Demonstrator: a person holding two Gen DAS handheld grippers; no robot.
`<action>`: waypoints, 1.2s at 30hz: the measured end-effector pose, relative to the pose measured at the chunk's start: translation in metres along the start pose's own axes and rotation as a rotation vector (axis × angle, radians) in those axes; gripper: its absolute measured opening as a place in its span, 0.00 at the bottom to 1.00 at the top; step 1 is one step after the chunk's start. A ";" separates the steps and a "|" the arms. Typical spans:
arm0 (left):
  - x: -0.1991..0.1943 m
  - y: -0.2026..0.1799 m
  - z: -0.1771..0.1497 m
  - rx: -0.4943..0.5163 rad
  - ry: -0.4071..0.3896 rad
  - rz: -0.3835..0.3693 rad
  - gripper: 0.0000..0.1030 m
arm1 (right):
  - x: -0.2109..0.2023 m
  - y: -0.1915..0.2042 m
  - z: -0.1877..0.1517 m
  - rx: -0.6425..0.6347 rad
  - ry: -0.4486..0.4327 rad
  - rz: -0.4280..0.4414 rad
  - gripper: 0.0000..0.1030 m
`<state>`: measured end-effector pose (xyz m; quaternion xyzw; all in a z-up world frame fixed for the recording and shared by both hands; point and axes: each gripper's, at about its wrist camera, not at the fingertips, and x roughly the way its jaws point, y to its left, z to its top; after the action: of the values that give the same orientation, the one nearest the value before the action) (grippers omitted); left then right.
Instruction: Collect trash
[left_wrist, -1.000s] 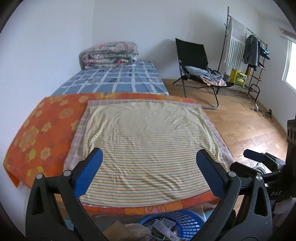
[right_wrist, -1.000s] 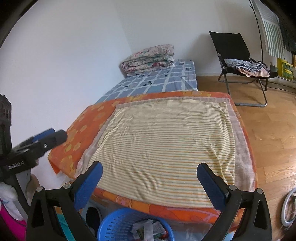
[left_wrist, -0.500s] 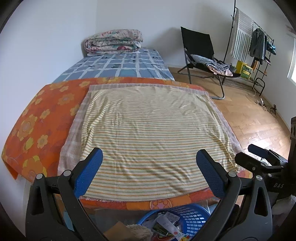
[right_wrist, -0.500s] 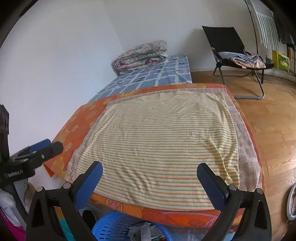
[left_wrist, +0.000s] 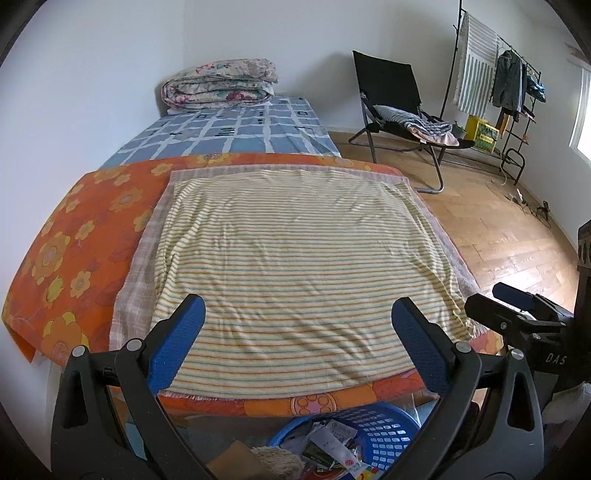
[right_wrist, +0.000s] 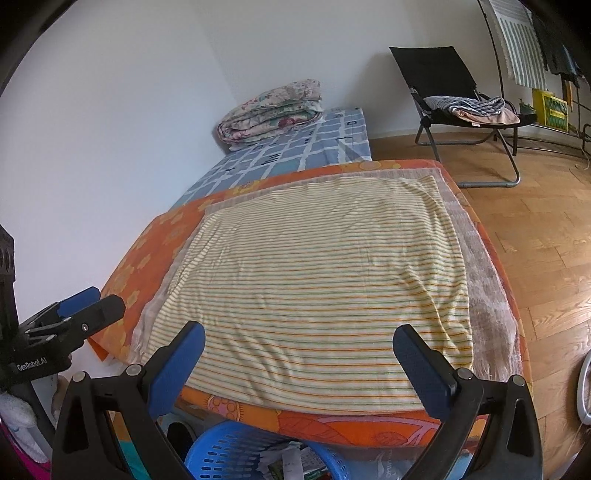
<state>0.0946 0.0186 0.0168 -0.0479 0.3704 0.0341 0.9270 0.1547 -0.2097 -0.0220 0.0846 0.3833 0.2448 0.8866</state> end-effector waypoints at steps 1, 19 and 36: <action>0.000 0.000 0.000 0.000 0.001 0.001 1.00 | 0.000 0.000 0.000 -0.001 0.001 -0.001 1.00; -0.001 0.005 -0.002 -0.015 0.005 -0.004 1.00 | 0.007 -0.001 -0.005 0.010 0.020 -0.005 1.00; -0.001 0.005 -0.002 -0.014 0.007 -0.001 1.00 | 0.010 -0.001 -0.006 0.010 0.031 -0.003 1.00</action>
<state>0.0921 0.0234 0.0159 -0.0548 0.3734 0.0360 0.9254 0.1565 -0.2055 -0.0327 0.0846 0.3983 0.2427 0.8805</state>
